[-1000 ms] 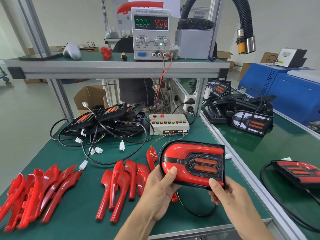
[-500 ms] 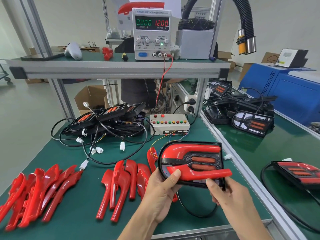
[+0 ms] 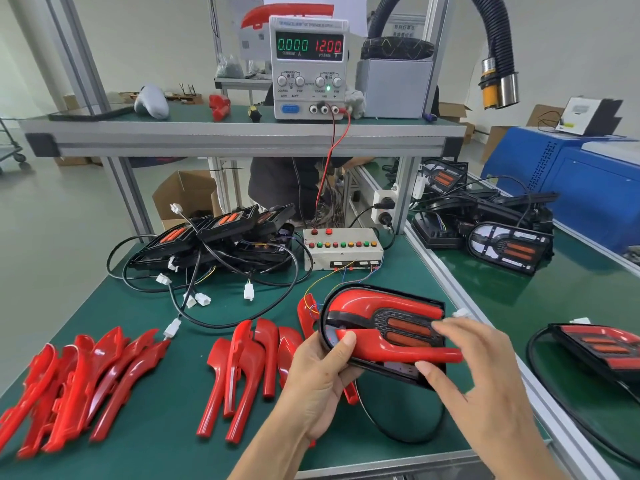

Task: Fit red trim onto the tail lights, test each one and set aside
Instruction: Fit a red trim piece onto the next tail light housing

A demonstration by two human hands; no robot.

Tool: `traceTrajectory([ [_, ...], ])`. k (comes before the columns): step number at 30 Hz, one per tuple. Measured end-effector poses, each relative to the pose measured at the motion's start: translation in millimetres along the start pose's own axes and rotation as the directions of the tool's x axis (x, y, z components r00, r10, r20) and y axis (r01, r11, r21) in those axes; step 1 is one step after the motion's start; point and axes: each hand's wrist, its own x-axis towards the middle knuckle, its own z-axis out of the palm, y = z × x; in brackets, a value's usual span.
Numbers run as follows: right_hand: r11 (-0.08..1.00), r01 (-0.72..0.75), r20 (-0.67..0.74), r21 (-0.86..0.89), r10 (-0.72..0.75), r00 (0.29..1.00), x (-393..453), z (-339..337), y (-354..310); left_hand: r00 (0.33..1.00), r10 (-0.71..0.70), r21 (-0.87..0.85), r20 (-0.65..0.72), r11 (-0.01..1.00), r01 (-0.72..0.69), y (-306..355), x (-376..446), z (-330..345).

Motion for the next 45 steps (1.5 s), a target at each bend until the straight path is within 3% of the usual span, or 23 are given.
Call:
traceTrajectory([
  [3, 0.960, 0.250, 0.074, -0.123, -0.243, 0.967, 8.3, -0.5, 13.6, 1.000, -0.013, 0.059, 0.017, 0.998, 0.012, -0.6, -0.2, 0.1],
  [9, 0.899, 0.420, 0.117, -0.121, -0.407, 0.906, 11.8, 3.1, 23.2, 0.998, -0.054, 0.058, -0.022, 0.997, 0.055, -2.0, -2.0, -1.4],
  [14, 0.909, 0.402, 0.105, -0.112, -0.392, 0.914, 4.1, 0.2, 23.4, 0.998, -0.022, 0.144, -0.053, 0.989, 0.029, -6.7, -2.6, 1.5],
  [19, 0.973, 0.213, 0.067, 0.088, -0.219, 0.973, 12.8, -14.9, 16.7, 0.997, 0.005, 0.178, -0.082, 0.984, 0.010, -11.2, -1.0, -1.2],
  [27, 0.975, 0.213, 0.060, 0.065, -0.217, 0.974, -7.8, 4.0, -2.6, 0.996, 0.016, 0.080, -0.088, 0.997, -0.009, -11.5, -8.2, 7.1],
  [36, 0.984, 0.169, 0.034, 0.051, -0.171, 0.985, -16.4, 10.5, -4.6, 0.999, 0.040, 0.082, -0.027, 0.996, -0.037, -13.3, -10.7, 5.7],
  [41, 0.992, 0.087, 0.077, 0.086, -0.093, 0.993, -15.0, 7.6, -5.0, 0.998, 0.060, 0.076, -0.005, 0.995, -0.059, -14.2, -10.5, 2.0],
  [45, 0.993, 0.110, 0.127, 0.049, -0.116, 0.985, -14.7, 6.4, -0.8, 0.997, 0.074, 0.074, 0.020, 0.994, -0.076, -14.7, -10.9, -1.3],
])
